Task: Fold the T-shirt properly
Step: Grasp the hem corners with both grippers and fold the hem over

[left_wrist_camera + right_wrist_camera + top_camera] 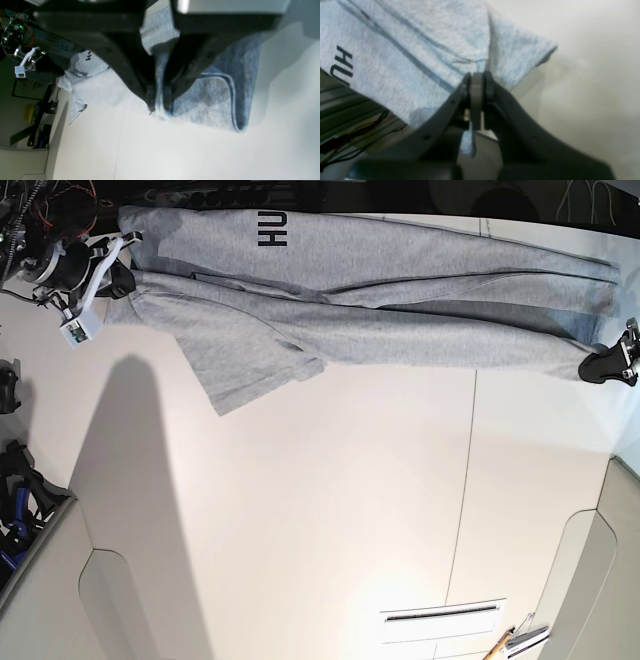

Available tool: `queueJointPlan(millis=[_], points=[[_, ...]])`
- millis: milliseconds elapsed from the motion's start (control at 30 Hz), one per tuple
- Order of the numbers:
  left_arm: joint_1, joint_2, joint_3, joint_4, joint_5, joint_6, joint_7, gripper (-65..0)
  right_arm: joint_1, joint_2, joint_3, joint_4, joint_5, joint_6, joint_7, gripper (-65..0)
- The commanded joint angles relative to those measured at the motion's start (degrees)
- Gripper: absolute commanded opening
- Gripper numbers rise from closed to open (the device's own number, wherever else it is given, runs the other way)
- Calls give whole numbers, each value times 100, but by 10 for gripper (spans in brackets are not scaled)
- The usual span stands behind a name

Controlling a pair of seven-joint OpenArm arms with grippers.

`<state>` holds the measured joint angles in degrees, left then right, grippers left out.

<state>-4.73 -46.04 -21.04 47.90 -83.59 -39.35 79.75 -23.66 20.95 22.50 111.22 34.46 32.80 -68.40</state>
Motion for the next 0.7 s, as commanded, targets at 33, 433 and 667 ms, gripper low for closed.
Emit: queueJointPlan(millis=[33,433,667], points=[[-66,-192,-42,81,-96,-65,0,-650,13,79,44,92,24,-4,46,-650],[-63,-192,-42,81,179,-65,-2,-595,15,76,44,92,24,-4,44,-650],[-66,-190,-42,81,114,-65,-323,-452,33,79,44,96,22,-4,181,-383]])
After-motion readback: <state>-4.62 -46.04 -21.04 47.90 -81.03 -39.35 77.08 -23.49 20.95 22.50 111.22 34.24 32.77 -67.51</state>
